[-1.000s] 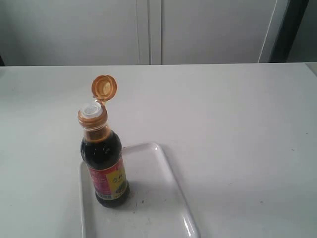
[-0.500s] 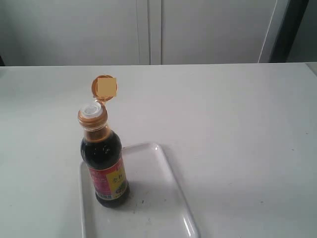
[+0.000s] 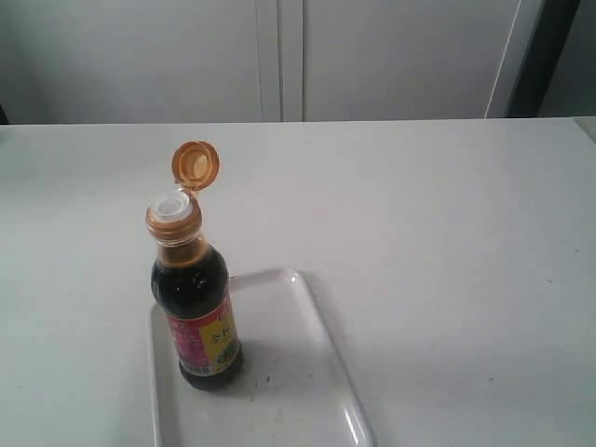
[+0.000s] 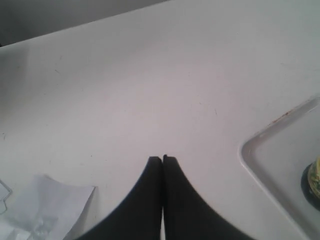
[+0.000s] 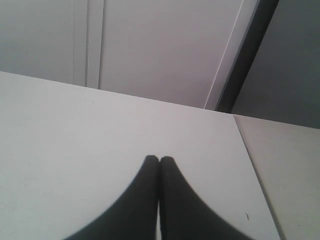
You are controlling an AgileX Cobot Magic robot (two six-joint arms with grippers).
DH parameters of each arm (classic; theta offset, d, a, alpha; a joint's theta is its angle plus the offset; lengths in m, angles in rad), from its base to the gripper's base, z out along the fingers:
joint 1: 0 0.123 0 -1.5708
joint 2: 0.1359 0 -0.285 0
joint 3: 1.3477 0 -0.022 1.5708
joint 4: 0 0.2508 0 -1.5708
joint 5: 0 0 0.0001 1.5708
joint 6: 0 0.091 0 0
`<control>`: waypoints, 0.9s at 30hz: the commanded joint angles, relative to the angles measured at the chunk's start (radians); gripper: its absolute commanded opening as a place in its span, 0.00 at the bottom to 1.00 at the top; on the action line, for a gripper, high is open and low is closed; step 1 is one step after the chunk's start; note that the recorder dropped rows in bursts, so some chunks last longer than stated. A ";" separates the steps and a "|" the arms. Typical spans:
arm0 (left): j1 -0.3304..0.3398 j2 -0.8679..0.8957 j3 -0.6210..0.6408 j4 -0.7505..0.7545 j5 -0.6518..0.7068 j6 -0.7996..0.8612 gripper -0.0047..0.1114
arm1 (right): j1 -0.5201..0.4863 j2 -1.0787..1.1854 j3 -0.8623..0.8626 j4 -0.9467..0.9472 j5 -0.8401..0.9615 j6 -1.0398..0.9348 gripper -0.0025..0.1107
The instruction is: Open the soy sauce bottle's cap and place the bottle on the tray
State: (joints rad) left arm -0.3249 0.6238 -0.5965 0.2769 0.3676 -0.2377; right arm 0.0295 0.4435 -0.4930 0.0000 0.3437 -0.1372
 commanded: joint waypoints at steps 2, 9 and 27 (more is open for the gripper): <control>0.004 -0.008 0.007 -0.066 -0.132 0.075 0.04 | -0.007 -0.006 0.006 -0.008 -0.002 0.006 0.02; 0.004 -0.022 0.029 -0.147 -0.173 0.192 0.04 | -0.007 -0.006 0.006 -0.008 -0.002 0.006 0.02; 0.154 -0.218 0.246 -0.206 -0.243 0.182 0.04 | -0.007 -0.006 0.006 -0.008 -0.002 0.006 0.02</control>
State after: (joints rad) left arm -0.1885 0.4421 -0.3774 0.0892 0.1327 -0.0455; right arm 0.0295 0.4435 -0.4930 0.0000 0.3452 -0.1372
